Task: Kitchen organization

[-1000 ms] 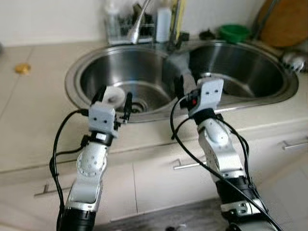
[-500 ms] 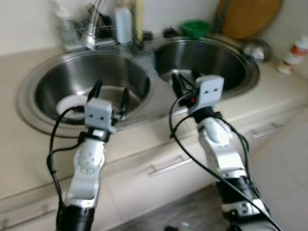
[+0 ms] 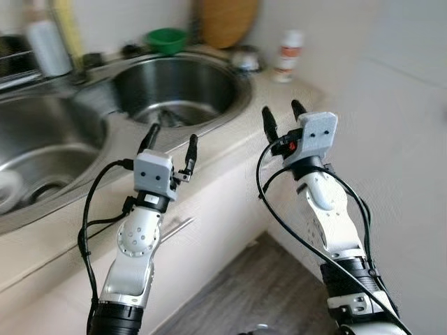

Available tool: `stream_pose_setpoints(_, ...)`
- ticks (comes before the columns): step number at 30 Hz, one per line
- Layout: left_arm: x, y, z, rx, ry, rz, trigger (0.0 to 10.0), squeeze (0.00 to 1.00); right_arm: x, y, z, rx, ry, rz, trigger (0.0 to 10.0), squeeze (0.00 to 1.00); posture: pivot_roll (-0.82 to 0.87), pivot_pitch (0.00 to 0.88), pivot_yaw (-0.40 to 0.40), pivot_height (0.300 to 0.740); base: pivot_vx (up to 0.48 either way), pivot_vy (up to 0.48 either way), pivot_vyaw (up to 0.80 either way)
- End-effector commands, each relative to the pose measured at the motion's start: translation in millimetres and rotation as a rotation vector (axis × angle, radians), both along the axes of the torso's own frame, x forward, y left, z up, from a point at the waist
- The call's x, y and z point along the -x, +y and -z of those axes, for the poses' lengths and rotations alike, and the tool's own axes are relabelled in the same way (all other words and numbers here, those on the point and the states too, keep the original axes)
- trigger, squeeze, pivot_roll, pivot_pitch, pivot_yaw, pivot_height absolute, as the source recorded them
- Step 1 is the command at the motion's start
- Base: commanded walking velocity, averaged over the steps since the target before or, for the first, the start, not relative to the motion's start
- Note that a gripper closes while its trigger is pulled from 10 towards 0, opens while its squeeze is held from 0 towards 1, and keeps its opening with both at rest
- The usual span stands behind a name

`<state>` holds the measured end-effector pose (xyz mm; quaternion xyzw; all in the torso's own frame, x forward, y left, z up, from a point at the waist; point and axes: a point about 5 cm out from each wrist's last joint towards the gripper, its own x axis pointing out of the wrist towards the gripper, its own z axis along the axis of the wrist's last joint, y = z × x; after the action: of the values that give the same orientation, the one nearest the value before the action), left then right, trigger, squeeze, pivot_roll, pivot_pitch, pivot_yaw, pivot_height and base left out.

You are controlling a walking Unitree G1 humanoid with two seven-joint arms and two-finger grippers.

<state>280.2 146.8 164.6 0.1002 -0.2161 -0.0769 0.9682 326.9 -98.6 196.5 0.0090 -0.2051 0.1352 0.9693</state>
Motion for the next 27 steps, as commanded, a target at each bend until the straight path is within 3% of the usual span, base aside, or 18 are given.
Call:
stream_pose_setpoints(1, -0.6, -2.5, -1.2, -0.002, -0.001, 0.008, 10.0, 0.0, -0.4, -2.3, -4.0, 0.002, -0.015, 0.007, 10.0, 0.0, 0.0, 0.0, -0.023, 0.74, 0.0, 0.0, -0.8)
stream_pose_setpoints(21, -1.3, -2.9, -0.8, -0.002, 0.001, 0.011, 10.0, 0.0, -1.8, -4.2, -4.2, -0.003, -0.013, 0.024, 10.0, 0.0, 0.0, 0.0, -0.026, 0.74, 0.0, -0.435, -0.8)
stream_pose_setpoints(27, -0.6, -2.7, -1.3, 0.012, -0.005, 0.01, 10.0, 0.0, -1.9, -4.6, -4.3, -0.005, -0.012, 0.028, 10.0, 0.0, 0.0, 0.0, -0.025, 0.74, 0.0, -0.057, -0.8)
